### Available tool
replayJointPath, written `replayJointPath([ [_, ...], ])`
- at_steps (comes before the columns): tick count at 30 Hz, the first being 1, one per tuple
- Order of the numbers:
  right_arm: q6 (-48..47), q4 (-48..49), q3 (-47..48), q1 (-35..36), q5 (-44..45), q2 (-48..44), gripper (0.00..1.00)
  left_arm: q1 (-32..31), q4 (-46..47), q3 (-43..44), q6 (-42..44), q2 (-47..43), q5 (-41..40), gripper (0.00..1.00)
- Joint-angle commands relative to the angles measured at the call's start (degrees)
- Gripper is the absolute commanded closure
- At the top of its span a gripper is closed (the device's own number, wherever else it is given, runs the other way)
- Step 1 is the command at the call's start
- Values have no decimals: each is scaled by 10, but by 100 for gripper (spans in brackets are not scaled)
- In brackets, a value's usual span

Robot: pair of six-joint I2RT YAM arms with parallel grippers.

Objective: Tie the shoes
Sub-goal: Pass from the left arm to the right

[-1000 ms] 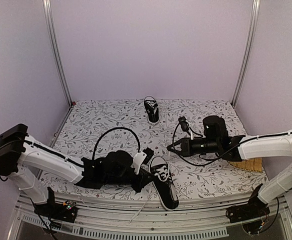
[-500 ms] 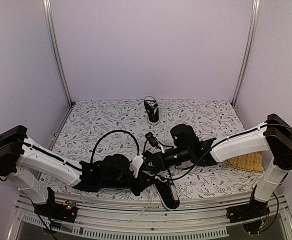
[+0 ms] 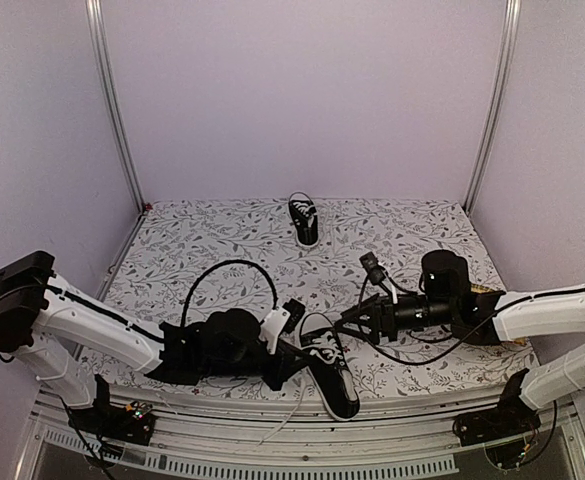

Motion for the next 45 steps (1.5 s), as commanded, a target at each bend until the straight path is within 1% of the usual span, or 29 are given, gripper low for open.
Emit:
replayJointPath([
  [1, -30, 53, -61, 32, 13, -35, 30, -8, 7, 2, -14, 1, -6, 100],
  [5, -52, 66, -68, 66, 74, -31, 30, -8, 5, 7, -18, 8, -2, 100],
  [10, -79, 87, -62, 104, 135, 0, 29, -9, -4, 16, -26, 13, -2, 100],
  [19, -116, 96, -32, 158, 199, 81, 28, -9, -5, 17, -30, 14, -2, 100],
  [25, -128, 96, -4, 187, 233, 128, 28, -10, -8, 17, -32, 13, -5, 100],
  [30, -127, 96, 12, 211, 281, 161, 29, -10, -9, 18, -34, 12, -9, 100],
  [33, -121, 91, 18, 226, 326, 174, 29, -10, -8, 18, -36, 12, -10, 100],
  [38, -100, 46, 40, 261, 441, 191, 30, -10, -7, 19, -37, 13, -12, 100],
  [39, -88, 36, 43, 264, 466, 193, 31, -10, -7, 19, -37, 14, -11, 100],
  [43, -43, 19, 41, 274, 516, 192, 35, -10, -8, 19, -39, 15, -12, 100],
  [45, -27, 12, 36, 278, 534, 186, 43, -11, -10, 19, -39, 14, -13, 100],
])
